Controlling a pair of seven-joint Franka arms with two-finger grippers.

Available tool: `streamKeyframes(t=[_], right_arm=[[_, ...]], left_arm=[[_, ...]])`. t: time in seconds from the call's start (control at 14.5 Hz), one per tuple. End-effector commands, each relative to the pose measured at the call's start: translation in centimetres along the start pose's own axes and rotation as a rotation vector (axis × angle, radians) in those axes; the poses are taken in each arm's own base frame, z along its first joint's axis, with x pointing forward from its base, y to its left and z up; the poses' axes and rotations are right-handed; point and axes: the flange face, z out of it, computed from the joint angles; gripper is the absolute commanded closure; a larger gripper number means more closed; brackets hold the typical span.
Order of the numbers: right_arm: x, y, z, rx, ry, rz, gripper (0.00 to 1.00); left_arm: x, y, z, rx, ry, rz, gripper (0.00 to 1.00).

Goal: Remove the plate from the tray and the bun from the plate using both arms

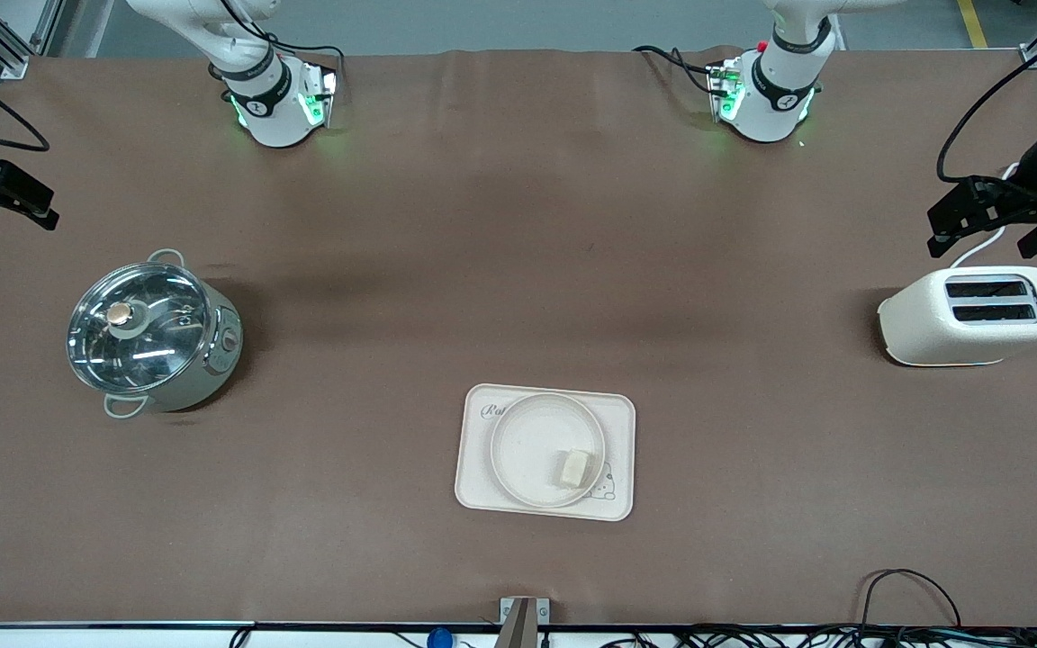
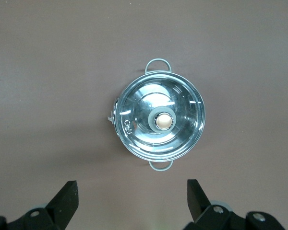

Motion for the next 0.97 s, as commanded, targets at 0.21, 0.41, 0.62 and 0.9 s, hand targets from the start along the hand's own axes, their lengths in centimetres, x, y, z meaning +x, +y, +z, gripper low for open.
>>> streamKeyframes(t=[0.21, 0.41, 0.62, 0.9], right_arm=[[-0.6, 0.4, -0.5, 0.024, 0.019, -0.027, 0.00], [-0.6, 0.4, -0.4, 0.026, 0.017, -0.030, 0.00], [-0.6, -0.1, -0.4, 0.026, 0.019, -0.038, 0.00], [0.4, -3.5, 0.5, 0.097, 0.025, -0.073, 0.00]], left_arm=[[0.3, -0.2, -0.6, -0.025, -0.005, -0.018, 0.00], [0.3, -0.3, -0.2, -0.023, -0.011, -0.020, 0.00], [0.3, -0.3, -0.2, -0.022, -0.011, -0.020, 0.00], [0.4, -0.4, -0.3, -0.014, -0.009, -0.020, 0.00]])
